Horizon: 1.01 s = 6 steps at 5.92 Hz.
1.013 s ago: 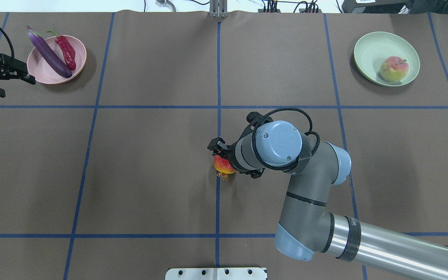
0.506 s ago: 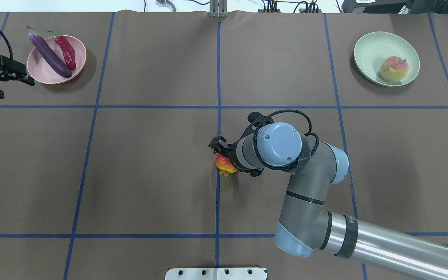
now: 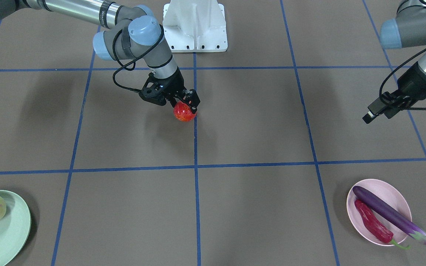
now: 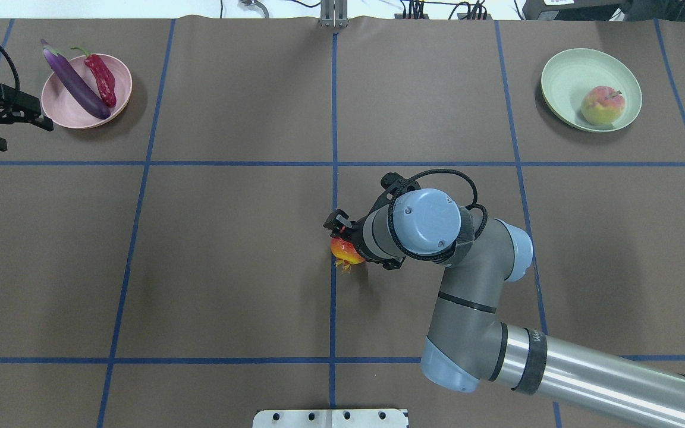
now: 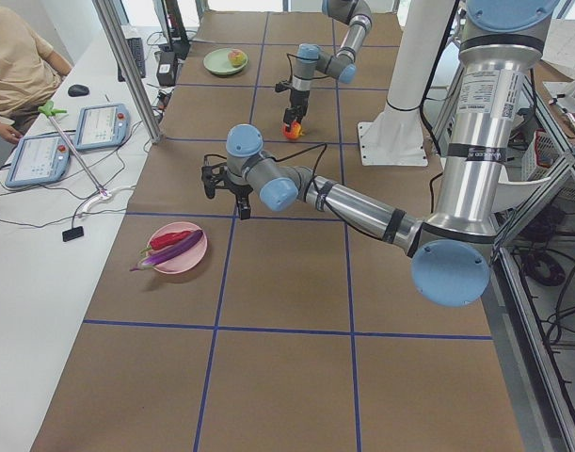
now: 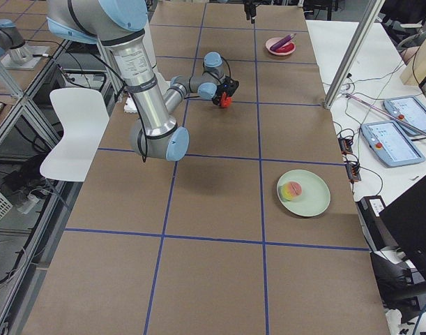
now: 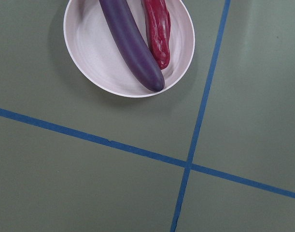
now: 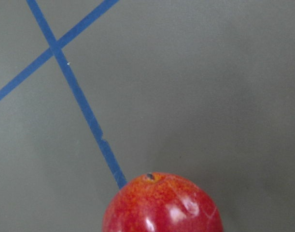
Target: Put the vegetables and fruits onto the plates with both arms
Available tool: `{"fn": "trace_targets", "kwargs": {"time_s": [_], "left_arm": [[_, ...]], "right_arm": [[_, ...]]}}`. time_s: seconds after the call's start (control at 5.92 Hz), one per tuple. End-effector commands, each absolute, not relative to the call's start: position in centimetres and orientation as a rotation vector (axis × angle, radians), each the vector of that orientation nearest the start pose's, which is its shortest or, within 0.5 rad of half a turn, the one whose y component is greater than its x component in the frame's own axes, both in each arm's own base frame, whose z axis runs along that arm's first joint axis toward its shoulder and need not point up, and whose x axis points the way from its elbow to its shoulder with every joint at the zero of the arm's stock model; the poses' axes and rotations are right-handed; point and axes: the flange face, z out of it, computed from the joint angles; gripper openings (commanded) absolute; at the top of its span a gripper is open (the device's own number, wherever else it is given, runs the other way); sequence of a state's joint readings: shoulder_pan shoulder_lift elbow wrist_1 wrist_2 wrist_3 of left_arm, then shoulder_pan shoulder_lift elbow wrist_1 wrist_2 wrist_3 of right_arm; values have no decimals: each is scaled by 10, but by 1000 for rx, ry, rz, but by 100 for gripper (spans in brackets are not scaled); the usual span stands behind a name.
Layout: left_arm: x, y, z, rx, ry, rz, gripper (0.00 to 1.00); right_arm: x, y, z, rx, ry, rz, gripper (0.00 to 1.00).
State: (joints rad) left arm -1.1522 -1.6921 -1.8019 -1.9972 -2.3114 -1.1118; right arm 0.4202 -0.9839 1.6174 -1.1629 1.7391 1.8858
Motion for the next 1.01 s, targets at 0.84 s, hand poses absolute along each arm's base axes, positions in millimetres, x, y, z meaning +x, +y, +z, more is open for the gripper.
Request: {"fn": "trace_targets", "kwargs": {"time_s": [0.84], "left_arm": [[157,-512,422,60,1037,-334,100]], "right_arm": [[-354,-671,384,132,-806,514,0]]}}
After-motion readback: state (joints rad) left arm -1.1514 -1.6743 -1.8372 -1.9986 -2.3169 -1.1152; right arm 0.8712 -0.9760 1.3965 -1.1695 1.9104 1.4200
